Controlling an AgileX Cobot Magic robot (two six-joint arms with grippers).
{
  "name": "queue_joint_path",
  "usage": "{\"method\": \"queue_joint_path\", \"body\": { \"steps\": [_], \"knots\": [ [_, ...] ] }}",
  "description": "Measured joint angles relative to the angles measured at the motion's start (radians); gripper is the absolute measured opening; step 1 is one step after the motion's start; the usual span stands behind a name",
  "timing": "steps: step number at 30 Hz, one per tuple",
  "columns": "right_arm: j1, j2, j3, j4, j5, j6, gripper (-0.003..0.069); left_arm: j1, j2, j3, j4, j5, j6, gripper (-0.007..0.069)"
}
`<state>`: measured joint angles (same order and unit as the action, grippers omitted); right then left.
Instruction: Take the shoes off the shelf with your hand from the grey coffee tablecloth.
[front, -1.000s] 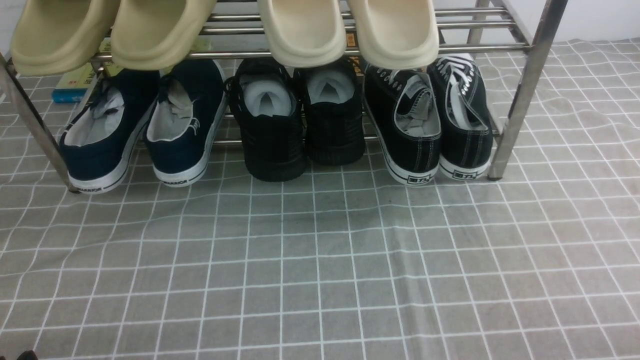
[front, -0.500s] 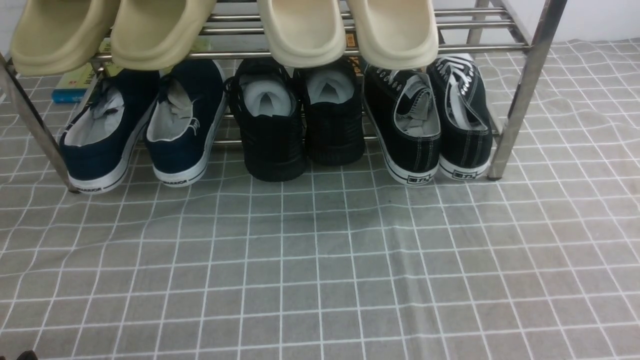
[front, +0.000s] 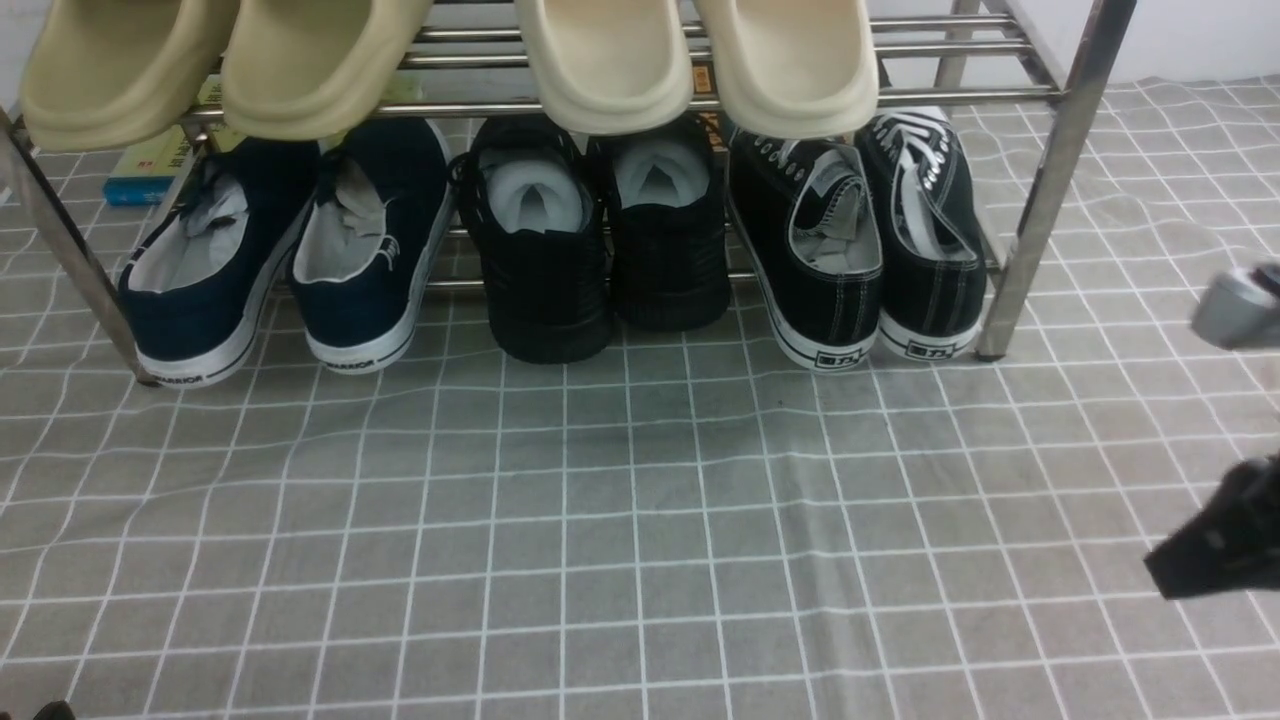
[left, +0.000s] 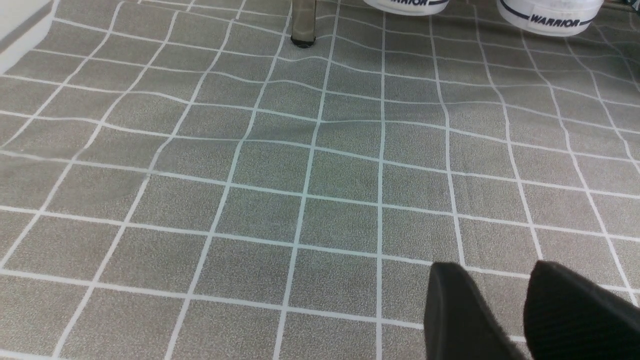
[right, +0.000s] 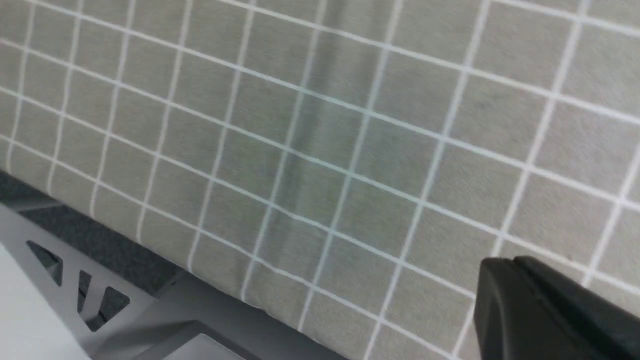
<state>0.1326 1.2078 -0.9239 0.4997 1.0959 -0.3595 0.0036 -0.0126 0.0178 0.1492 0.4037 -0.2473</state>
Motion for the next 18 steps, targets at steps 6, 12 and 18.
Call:
{"method": "queue_joint_path", "body": {
  "steps": [6, 12, 18],
  "knots": [
    [0.192, 0.134, -0.203, -0.157, -0.052, 0.144, 0.0016, 0.0, 0.0, 0.0, 0.0, 0.0, 0.0, 0.0239],
    [0.336, 0.323, -0.443, -0.367, -0.083, 0.277, 0.0066, 0.0, 0.0, 0.0, 0.0, 0.0, 0.0, 0.0239],
    [0.393, 0.497, -0.648, -0.488, -0.112, 0.34, 0.0183, 0.0, 0.0, 0.0, 0.0, 0.0, 0.0, 0.0239]
  ]
}}
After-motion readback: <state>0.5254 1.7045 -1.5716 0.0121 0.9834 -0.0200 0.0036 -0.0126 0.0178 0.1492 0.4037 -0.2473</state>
